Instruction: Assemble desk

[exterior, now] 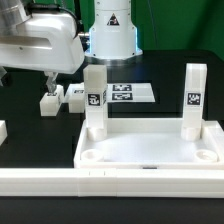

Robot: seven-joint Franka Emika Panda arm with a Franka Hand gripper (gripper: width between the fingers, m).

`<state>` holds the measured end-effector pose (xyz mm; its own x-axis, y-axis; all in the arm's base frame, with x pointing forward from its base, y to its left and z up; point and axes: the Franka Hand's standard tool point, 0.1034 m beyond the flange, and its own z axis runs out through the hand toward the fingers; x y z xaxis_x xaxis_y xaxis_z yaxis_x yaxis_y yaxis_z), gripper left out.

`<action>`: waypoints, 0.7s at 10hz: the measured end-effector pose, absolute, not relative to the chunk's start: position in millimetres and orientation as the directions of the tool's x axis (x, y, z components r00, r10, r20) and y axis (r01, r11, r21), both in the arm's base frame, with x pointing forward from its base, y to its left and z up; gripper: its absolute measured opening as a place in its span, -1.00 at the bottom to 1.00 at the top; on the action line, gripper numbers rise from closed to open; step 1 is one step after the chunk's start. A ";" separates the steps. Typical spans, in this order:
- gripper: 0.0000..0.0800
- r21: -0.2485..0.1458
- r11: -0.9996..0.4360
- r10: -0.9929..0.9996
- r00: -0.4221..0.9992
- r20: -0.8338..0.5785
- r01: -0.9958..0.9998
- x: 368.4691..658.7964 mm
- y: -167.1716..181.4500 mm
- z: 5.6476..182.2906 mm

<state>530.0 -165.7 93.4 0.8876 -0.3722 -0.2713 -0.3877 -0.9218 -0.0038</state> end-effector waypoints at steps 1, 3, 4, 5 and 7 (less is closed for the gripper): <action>0.62 -0.022 -0.902 -0.407 0.868 -0.285 -0.431 505.1 -162.2 87.0; 0.62 -0.044 -0.887 -0.424 0.849 -0.315 -0.459 476.6 -146.1 78.9; 0.62 -0.043 -0.887 -0.424 0.849 -0.314 -0.459 477.7 -147.2 78.9; 0.62 -0.043 -0.888 -0.424 0.849 -0.314 -0.459 477.6 -147.1 78.7; 0.62 -0.044 -0.888 -0.419 0.846 -0.330 -0.458 473.9 -146.9 77.0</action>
Offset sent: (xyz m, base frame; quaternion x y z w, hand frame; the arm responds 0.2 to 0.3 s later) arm 0.0000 0.0000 0.0000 0.0000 0.0000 0.0000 1.0000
